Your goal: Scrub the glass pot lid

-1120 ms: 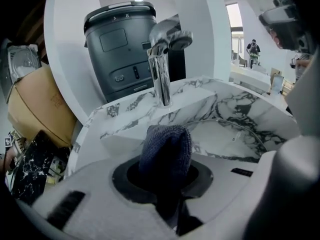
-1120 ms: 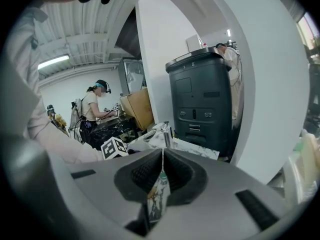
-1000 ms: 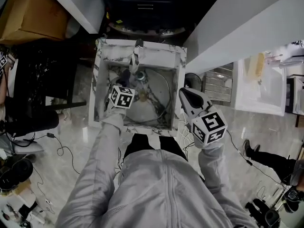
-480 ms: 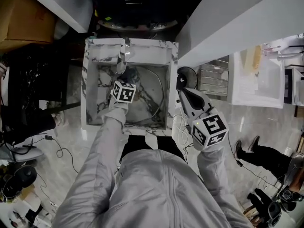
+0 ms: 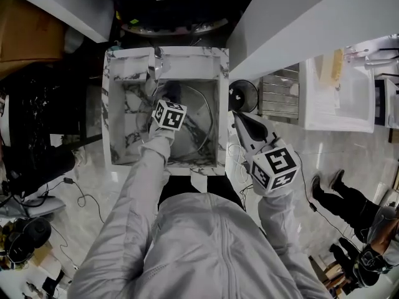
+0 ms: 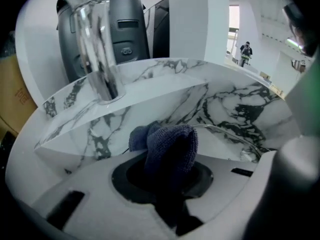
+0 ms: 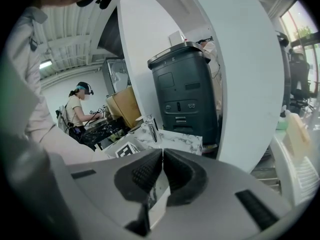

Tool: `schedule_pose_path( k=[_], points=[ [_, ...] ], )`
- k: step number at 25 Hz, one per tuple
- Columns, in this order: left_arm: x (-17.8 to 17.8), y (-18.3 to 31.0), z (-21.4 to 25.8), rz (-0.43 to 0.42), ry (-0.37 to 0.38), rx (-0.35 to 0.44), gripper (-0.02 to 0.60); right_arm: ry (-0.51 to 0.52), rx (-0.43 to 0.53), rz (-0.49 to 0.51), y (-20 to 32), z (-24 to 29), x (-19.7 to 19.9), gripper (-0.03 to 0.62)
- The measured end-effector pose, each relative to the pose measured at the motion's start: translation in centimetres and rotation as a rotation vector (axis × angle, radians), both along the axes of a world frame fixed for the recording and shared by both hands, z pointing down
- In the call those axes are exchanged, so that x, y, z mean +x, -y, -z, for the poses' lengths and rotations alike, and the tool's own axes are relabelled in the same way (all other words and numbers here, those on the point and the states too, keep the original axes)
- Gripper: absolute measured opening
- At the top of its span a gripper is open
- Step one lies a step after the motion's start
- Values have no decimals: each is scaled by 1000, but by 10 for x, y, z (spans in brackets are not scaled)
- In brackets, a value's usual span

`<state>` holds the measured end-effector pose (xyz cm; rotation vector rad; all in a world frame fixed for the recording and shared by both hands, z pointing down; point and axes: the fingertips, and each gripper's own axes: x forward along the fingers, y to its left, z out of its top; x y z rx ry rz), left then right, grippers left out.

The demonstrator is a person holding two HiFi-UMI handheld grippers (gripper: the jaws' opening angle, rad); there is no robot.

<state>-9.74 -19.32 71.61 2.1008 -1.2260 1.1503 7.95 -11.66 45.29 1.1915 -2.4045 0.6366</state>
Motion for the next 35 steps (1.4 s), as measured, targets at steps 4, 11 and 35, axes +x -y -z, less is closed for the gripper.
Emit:
schedule_pose_path(
  k=[4,11,35],
  points=[
    [29,-5,-2,-70,-19,-10,72,-7,-3,-28,-1,-1,6,29],
    [63,-26,-5,-166,-39,-41,72,-13,-3,-39,-7,-4,11,29],
    [119,-100,8,-511,-299,-304,71,-14,-28,-32,-23,-4,2,29]
  ],
)
